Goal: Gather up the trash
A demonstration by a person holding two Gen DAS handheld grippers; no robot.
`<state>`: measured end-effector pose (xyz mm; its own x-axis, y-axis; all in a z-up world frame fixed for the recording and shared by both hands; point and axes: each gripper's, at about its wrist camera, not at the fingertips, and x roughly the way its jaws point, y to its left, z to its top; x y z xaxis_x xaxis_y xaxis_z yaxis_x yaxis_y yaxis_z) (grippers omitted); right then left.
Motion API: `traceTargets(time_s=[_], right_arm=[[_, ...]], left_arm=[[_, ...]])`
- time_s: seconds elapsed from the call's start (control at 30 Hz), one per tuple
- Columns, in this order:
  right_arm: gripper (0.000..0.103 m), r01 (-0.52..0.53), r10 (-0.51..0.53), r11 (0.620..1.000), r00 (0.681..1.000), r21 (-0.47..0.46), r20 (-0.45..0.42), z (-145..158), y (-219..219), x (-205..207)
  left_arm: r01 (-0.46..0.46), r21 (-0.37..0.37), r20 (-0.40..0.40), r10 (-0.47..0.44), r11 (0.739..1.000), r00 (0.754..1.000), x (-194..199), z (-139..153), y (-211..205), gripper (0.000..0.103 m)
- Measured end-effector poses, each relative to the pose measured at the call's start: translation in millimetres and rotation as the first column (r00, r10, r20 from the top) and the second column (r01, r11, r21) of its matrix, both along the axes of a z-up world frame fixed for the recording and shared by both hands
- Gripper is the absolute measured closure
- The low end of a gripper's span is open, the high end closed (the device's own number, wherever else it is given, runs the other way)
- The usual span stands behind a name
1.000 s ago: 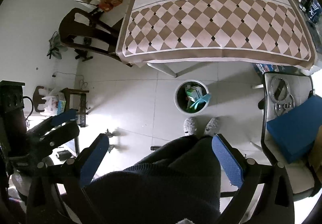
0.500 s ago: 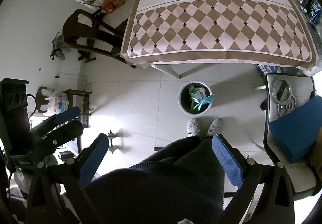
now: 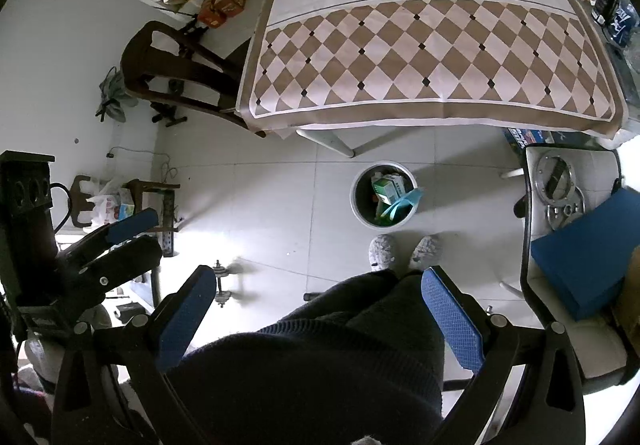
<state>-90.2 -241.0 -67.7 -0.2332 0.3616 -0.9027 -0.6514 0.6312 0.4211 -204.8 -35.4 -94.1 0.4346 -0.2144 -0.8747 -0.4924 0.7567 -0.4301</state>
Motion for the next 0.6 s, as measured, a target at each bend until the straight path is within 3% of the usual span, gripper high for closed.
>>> traceTargets(time_s=[0.6], right_arm=[[0.000, -0.002, 0.002, 1.000, 1.000, 0.003, -0.004, 1.7, -2.7, 4.1]], left_arm=[[-0.001, -0.010, 0.004, 0.001, 1.000, 1.000, 2.8, 2.4, -1.5, 0.000]])
